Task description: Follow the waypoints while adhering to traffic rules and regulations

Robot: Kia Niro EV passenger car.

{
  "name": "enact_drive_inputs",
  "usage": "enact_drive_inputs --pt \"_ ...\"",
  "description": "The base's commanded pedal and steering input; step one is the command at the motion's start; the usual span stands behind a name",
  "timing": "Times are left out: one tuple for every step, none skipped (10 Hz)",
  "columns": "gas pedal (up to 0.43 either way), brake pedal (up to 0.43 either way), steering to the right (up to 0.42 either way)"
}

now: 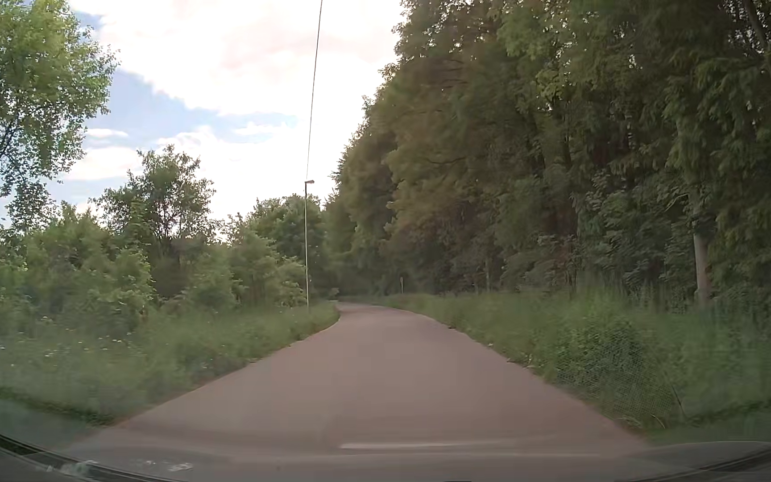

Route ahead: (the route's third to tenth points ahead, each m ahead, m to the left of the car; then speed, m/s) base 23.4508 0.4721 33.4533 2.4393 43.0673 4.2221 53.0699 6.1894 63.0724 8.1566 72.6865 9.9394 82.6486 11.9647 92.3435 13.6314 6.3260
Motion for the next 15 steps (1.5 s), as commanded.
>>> enact_drive_inputs --pt "0.248 0.018 -0.009" --pt "0.248 0.018 -0.009" --pt "0.248 0.018 -0.01" --pt "0.22 0.018 -0.011" --pt "0.157 0.018 -0.011" --pt "0.15 0.018 -0.011" --pt "0.15 0.018 -0.011" --pt "0.157 0.018 -0.012" --pt "0.169 0.018 -0.015" --pt "0.197 0.018 -0.016" --pt "0.209 0.018 -0.016" --pt "0.209 0.018 -0.016" --pt "0.209 0.018 -0.015" --pt "0.209 0.018 -0.011" --pt "0.209 0.018 -0.011"
